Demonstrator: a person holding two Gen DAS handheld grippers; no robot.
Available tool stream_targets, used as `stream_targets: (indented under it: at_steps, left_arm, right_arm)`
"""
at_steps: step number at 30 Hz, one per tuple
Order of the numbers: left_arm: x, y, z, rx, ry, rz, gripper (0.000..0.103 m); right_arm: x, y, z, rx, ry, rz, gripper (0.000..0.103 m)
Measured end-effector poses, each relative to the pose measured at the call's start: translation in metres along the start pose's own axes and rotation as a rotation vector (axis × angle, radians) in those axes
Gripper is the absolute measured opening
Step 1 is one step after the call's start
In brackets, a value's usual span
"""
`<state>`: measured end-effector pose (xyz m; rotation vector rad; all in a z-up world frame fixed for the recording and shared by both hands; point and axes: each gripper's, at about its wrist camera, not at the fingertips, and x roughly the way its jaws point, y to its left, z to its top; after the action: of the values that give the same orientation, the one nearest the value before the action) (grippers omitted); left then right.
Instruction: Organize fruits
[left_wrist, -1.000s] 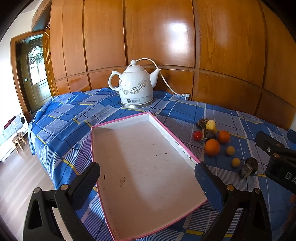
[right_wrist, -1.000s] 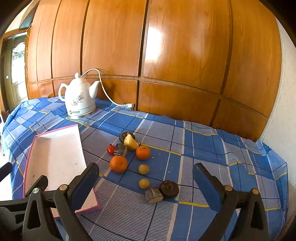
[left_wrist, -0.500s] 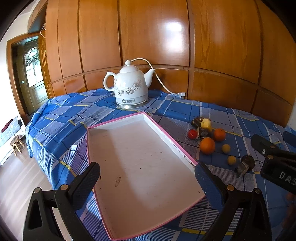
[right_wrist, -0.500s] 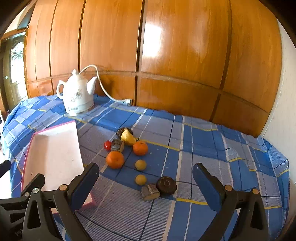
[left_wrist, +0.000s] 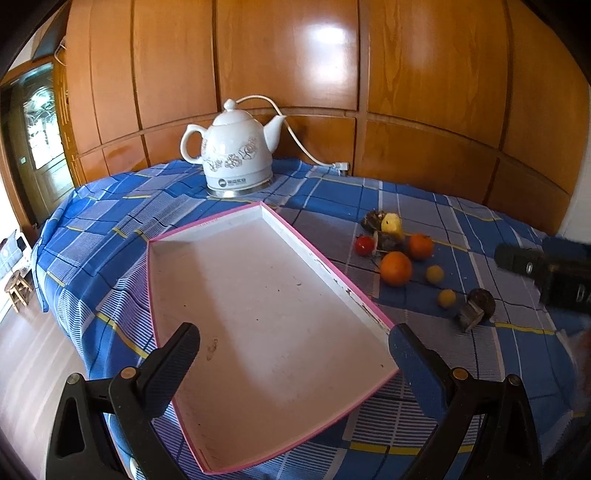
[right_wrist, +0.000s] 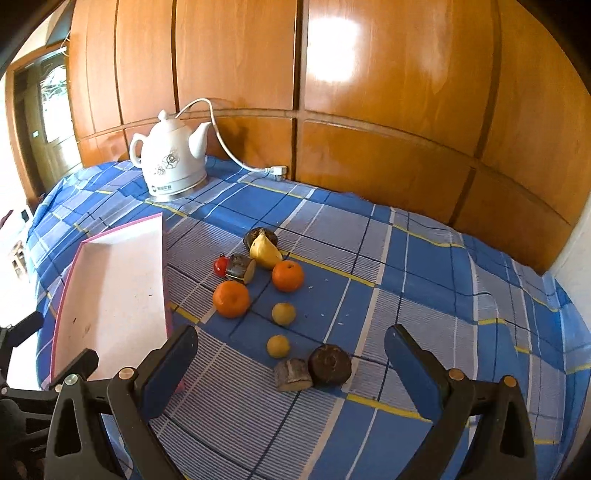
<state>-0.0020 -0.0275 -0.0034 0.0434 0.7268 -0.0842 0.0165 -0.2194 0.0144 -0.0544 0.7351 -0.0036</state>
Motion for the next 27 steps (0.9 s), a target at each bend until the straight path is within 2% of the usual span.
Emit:
stream_targets:
  at_steps: [6, 10, 16, 22, 27]
  left_arm:
    - [0.002, -0.006, -0.001, 0.029, 0.014, -0.017, 0.103]
    - [0.006, -0.009, 0.002, 0.053, 0.024, -0.025, 0.103]
    - [0.007, -0.019, 0.009, 0.105, 0.027, -0.068, 0.103]
    - [0.014, -0.031, 0.028, 0.172, 0.041, -0.143, 0.103]
    - [0.023, -0.038, 0.044, 0.205, 0.06, -0.193, 0.103]
  right_arm:
    - [0.014, -0.032, 0.01, -0.003, 0.038, 0.05, 0.102]
    - [0.029, -0.059, 0.01, 0.013, 0.063, 0.047, 0.103]
    - [0.046, -0.096, 0.003, 0.165, 0.111, 0.074, 0.1]
    - [0.044, -0.111, 0.006, 0.248, 0.112, 0.096, 0.096]
    - [0.047, -0.131, 0.004, 0.364, 0.146, 0.129, 0.093]
